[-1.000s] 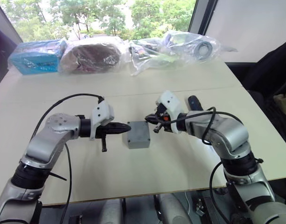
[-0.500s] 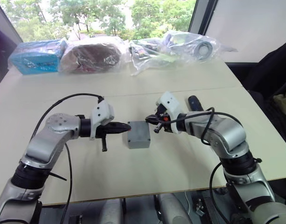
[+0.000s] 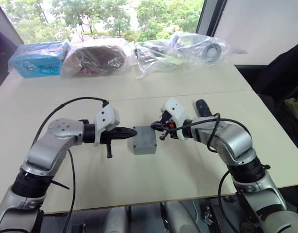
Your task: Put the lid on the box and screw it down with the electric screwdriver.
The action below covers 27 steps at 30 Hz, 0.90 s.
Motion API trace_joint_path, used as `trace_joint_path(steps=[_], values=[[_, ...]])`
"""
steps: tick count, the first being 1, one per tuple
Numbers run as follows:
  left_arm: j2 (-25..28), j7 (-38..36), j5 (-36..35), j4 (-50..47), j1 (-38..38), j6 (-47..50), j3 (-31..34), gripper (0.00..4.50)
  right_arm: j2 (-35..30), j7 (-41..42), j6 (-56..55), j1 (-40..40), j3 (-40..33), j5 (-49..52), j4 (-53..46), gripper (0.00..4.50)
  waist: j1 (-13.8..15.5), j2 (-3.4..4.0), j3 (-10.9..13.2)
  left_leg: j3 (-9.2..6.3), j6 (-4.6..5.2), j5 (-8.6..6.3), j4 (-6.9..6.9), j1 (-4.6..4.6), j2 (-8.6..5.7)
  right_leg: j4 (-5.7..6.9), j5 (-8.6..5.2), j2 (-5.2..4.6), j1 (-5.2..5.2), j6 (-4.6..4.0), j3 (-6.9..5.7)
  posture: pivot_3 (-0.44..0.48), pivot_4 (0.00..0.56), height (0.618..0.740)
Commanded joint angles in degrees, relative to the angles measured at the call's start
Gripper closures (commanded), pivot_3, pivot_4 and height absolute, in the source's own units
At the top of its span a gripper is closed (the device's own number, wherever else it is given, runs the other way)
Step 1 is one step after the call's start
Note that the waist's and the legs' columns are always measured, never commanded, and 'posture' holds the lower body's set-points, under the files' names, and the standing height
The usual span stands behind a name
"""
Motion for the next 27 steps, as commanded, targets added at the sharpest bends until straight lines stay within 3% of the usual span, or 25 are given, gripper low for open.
trace_joint_path(steps=[1,3,5,10,19,23,27], values=[[0.72,0.17,-0.48,-2.1,-0.06,-0.15,1.36,4.5,-0.57,1.05,-0.16,0.71,0.73,-0.33,0.18,3.19,0.02,0.0,0.0,0.0,0.0,0.0,0.0,0.0,0.0,0.0,0.0,0.0,0.0,0.0,0.0,0.0,0.15,0.74],[0.7,0.24,-0.49,-2.16,-0.04,-0.13,1.31,4.5,-0.78,1.47,-0.32,0.93,0.7,-0.36,0.0,2.55,0.02,0.0,0.0,0.0,0.0,0.0,0.0,0.0,0.0,0.0,0.0,0.0,0.01,0.0,0.0,0.0,0.15,0.74],[0.75,0.23,-0.55,-2.18,-0.03,-0.13,1.3,4.5,-1.19,1.85,-0.19,1.11,0.37,-0.32,-0.42,1.57,0.02,0.0,0.0,0.0,0.0,0.0,0.0,0.0,0.0,0.0,0.0,0.0,0.01,0.0,0.0,0.0,0.15,0.74],[0.62,-0.12,-0.92,-2.2,-0.42,-0.2,1.23,4.5,-4.91,1.76,2.47,-0.65,-4.81,0.58,-3.55,0.03,0.1,0.0,0.0,0.0,0.0,0.0,0.0,0.0,0.0,-0.01,0.0,-0.01,0.01,0.0,0.0,0.0,0.15,0.74],[-1.45,-1.58,-3.38,-2.33,-4.32,-0.08,1.2,4.5,-20.41,4.53,13.66,-7.58,-10.02,1.1,-1.36,0.03,0.1,0.02,0.03,0.01,0.0,0.0,0.0,-0.02,-0.02,-0.03,0.0,-0.01,-0.01,-0.01,0.0,0.0,0.15,0.74],[-3.23,-1.73,-4.07,-2.18,-6.91,0.03,-0.1,4.5,-28.75,8.22,17.31,-13.21,-3.08,-1.11,8.52,0.03,0.1,0.0,0.03,0.07,0.0,0.0,0.01,-0.02,-0.03,-0.07,-0.03,-0.03,-0.01,-0.06,0.04,0.0,0.15,0.74],[-4.07,-2.35,-3.65,-1.6,-7.63,-0.65,-0.51,4.5,-29.92,10.66,17.56,-18.06,3.38,-3.41,17.26,0.03,-0.2,-0.01,0.03,0.18,0.0,0.0,-0.01,0.04,-0.02,-0.07,-0.08,-0.02,-0.03,-0.14,0.14,0.0,0.15,0.74]])
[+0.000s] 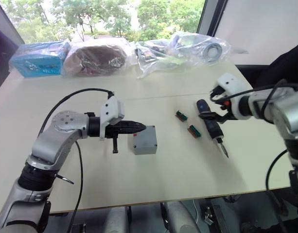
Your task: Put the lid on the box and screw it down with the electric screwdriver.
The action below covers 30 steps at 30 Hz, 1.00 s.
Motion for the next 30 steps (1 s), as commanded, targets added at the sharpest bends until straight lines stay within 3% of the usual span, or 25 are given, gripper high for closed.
trace_joint_path(steps=[1,12,19,22,28,30], values=[[-0.65,-0.43,-0.57,-0.86,-1.26,-0.94,-0.26,4.5,-0.8,3.41,-0.28,-4.06,4.85,-1.8,6.24,0.03,0.02,0.0,0.0,0.01,0.0,0.0,-0.04,0.01,0.0,0.0,0.02,0.01,-0.01,0.04,0.01,0.0,0.15,0.74],[-2.22,0.54,0.7,-0.47,-1.26,-2.11,-0.76,4.5,3.97,11.62,-2.52,-12.3,18.1,-7.81,27.33,0.03,0.19,0.02,0.02,0.0,0.0,0.0,-0.02,-0.07,-0.01,0.0,0.08,0.01,-0.08,0.14,0.02,0.0,0.15,0.74],[-2.16,1.2,1.52,-0.66,-0.33,-3.19,-0.91,4.5,10.54,13.73,-5.24,-15.19,19.85,-11.72,39.63,0.03,0.11,0.02,0.02,0.0,0.0,0.0,-0.02,-0.06,-0.01,0.04,0.09,0.01,-0.08,0.15,0.02,0.0,0.15,0.74],[-1.76,1.13,0.97,-1.44,0.17,-2.89,-0.32,4.5,12.44,14.84,-6.82,-15.82,20.38,-13.59,43.42,0.67,0.13,0.02,0.02,-0.01,0.0,0.0,-0.02,-0.06,-0.01,0.04,0.09,0.01,-0.07,0.15,0.02,0.0,0.15,0.74],[-1.06,1.35,0.82,-1.7,0.81,-2.93,0.25,4.5,14.41,16.0,-7.22,-17.26,18.7,-15.91,45.01,2.55,0.04,0.01,0.01,-0.01,0.0,0.0,-0.01,-0.02,-0.01,0.07,0.09,0.01,-0.04,0.15,0.01,0.0,0.15,0.74],[-0.82,1.32,0.86,-1.5,0.89,-2.92,0.32,4.5,13.9,15.16,-9.09,-17.44,17.76,-17.22,43.88,2.68,0.02,0.01,0.01,-0.01,0.0,0.0,-0.01,-0.01,-0.01,0.08,0.1,0.01,-0.04,0.15,0.01,0.0,0.15,0.74]])
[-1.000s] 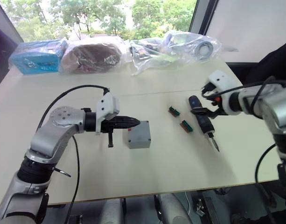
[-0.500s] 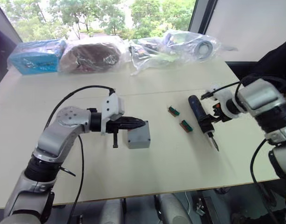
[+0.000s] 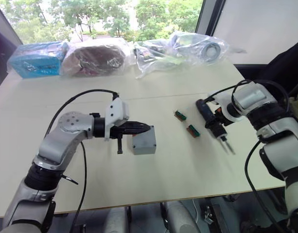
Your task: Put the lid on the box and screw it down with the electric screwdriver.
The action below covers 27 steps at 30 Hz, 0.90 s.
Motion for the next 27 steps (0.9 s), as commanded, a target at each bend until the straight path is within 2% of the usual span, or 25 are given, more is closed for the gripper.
trace_joint_path(steps=[1,2,6,9,14,21,27], values=[[0.83,0.14,-0.45,-1.69,0.03,-0.8,1.75,4.5,-0.53,-1.09,-3.83,-1.21,-2.16,-2.36,-1.94,2.68,0.0,0.01,0.01,0.0,0.0,0.0,0.0,0.0,0.0,0.0,0.0,0.0,0.0,0.0,0.0,0.0,0.15,0.74],[0.98,0.12,-0.04,-1.19,0.1,-1.03,1.6,4.5,-1.02,-1.26,-3.71,-1.75,-3.48,-2.16,-3.18,2.68,0.01,0.05,0.03,0.01,0.0,0.0,0.0,-0.01,0.0,0.0,0.0,0.0,-0.01,0.0,0.0,0.0,0.15,0.74],[1.96,-0.91,1.41,1.73,1.09,-2.42,0.83,4.5,-3.36,-3.39,-17.99,5.77,-18.1,3.13,-27.88,2.68,0.09,0.19,0.12,-0.02,0.0,0.0,-0.07,-0.18,0.0,0.02,0.0,-0.01,-0.22,0.03,-0.03,0.0,0.15,0.74],[1.82,-1.39,1.96,3.19,1.05,-2.89,0.02,4.5,3.43,-7.84,-20.28,12.08,-31.06,10.49,-40.45,2.68,-0.17,0.19,0.12,-0.01,0.0,0.0,-0.11,-0.16,0.05,0.04,0.0,0.03,-0.27,0.04,-0.02,0.0,0.15,0.74],[1.76,-2.69,2.99,5.8,0.76,-4.11,-0.94,4.5,15.13,-17.44,-28.39,19.56,-39.14,14.52,-53.89,2.68,0.67,0.14,0.1,-0.27,0.0,0.0,-0.14,-0.16,0.05,0.11,-0.01,0.03,-0.16,0.02,-0.27,0.0,0.15,0.74],[0.34,-3.15,5.34,9.52,0.3,-5.79,-2.79,4.5,28.0,-25.81,-37.25,27.86,-40.35,18.21,-63.8,2.68,0.81,0.1,0.08,-0.15,-0.02,0.01,0.09,-0.17,-0.05,0.0,0.0,-0.09,0.0,0.03,-0.15,0.0,0.15,0.74],[-1.7,-2.34,7.95,12.71,0.05,-7.12,-4.57,4.5,32.54,-28.79,-42.81,33.64,-35.26,16.49,-66.21,2.68,0.33,0.09,0.08,-0.2,-0.03,0.02,0.06,-0.08,-0.02,0.13,0.01,-0.02,0.0,0.03,-0.17,0.0,0.15,0.74]])
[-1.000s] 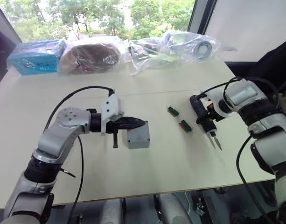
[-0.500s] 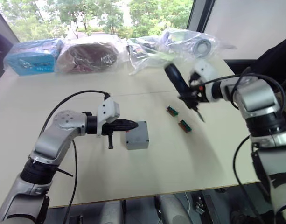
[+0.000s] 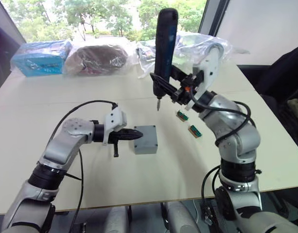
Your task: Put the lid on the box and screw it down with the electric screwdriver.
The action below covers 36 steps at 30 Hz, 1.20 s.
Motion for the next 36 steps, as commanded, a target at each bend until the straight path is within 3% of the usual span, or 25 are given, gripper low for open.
trace_joint_path(steps=[1,12,36], values=[[-1.23,0.54,1.79,1.03,-1.26,-1.48,-0.86,4.5,2.14,-1.57,-4.26,1.37,2.64,-0.1,-3.81,2.68,-0.14,0.0,0.0,0.0,0.0,0.0,0.0,0.0,0.0,0.01,0.0,0.0,0.0,0.0,0.0,0.0,0.15,0.74],[-2.39,0.48,4.77,3.41,-1.22,-2.79,-2.16,4.5,2.39,-2.51,-8.31,7.67,6.52,-1.39,-3.57,2.68,-0.2,-0.01,0.0,0.0,0.0,0.0,0.0,0.04,0.0,0.01,0.0,0.0,0.03,0.0,0.0,0.0,0.15,0.74],[-1.43,0.0,4.83,2.55,-0.91,-1.63,-1.39,4.5,1.86,-2.22,-15.64,11.72,8.61,-4.45,1.18,2.68,-0.23,-0.02,-0.01,-0.01,0.0,0.0,-0.01,0.09,0.0,0.01,-0.01,0.01,0.08,0.0,0.0,0.0,0.15,0.74]])
